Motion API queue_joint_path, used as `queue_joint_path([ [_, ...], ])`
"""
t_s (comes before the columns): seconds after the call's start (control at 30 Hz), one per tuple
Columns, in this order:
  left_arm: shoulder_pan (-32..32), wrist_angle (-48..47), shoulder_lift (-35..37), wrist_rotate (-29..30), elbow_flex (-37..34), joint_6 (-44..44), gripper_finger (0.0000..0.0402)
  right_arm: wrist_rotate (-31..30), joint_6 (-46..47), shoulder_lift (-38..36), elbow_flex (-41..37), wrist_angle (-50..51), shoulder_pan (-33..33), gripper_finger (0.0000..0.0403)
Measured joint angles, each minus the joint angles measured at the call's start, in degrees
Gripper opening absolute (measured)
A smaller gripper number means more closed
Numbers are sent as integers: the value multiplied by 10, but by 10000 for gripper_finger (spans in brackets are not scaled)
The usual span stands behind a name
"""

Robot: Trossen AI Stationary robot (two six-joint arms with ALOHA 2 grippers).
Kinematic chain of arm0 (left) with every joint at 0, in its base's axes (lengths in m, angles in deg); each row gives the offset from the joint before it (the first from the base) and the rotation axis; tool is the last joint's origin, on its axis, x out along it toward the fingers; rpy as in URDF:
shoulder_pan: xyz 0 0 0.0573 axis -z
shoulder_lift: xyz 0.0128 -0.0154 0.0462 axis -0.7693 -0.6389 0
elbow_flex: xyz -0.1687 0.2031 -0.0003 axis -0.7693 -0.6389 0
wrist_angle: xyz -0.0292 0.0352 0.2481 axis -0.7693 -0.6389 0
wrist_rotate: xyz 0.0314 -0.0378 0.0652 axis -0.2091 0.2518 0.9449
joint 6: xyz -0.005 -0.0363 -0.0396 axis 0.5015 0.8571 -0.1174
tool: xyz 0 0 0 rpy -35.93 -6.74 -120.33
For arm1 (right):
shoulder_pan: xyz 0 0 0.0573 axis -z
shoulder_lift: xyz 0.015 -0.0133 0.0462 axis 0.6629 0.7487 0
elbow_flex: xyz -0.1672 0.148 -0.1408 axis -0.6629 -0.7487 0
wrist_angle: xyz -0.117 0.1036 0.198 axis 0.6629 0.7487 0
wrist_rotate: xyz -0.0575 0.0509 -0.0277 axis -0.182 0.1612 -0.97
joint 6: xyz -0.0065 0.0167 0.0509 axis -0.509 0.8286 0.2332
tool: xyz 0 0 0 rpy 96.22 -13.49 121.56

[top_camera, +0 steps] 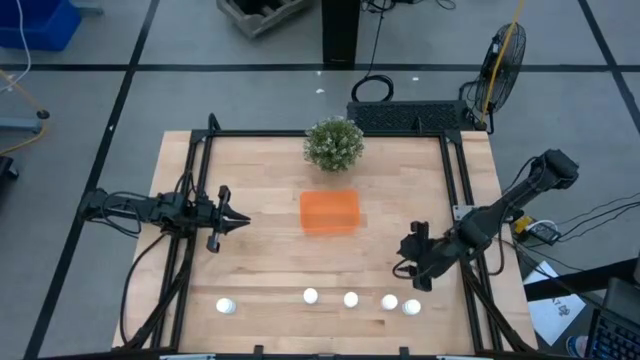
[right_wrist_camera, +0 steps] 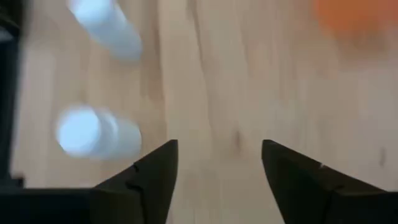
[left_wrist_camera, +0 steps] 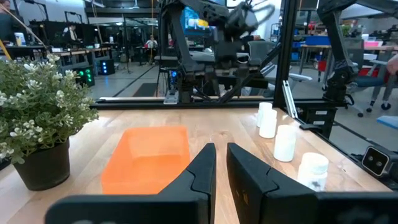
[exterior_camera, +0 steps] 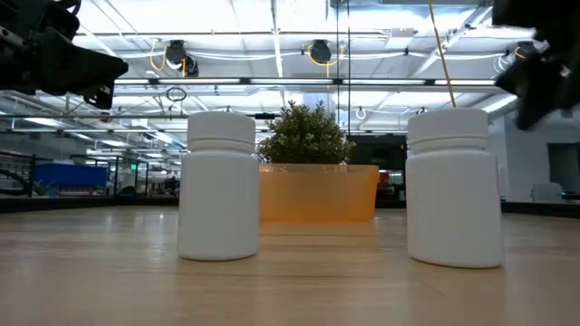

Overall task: Pick and place pill bottles into a basket
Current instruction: Put the white pill bottle into the orange bin

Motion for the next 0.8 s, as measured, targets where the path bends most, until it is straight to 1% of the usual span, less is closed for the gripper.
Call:
queue_joint_path([
  [0.13,0,1,0,0,0,0,47,61,50,4,1,-4,-4,256],
  [0.23,0,1,0,0,0,0,47,79,67,4,0,-9,-10,267],
  [0.3,0,1,0,0,0,0,47,83,72,4,0,-54,-14,269],
  [0.43,0,1,0,0,0,0,47,107,39,17,0,-162,-31,267],
  [0.5,0,1,0,0,0,0,47,103,27,28,1,-188,-40,266],
  [0.8,0,1,0,0,0,0,47,45,15,105,1,-199,-82,266],
])
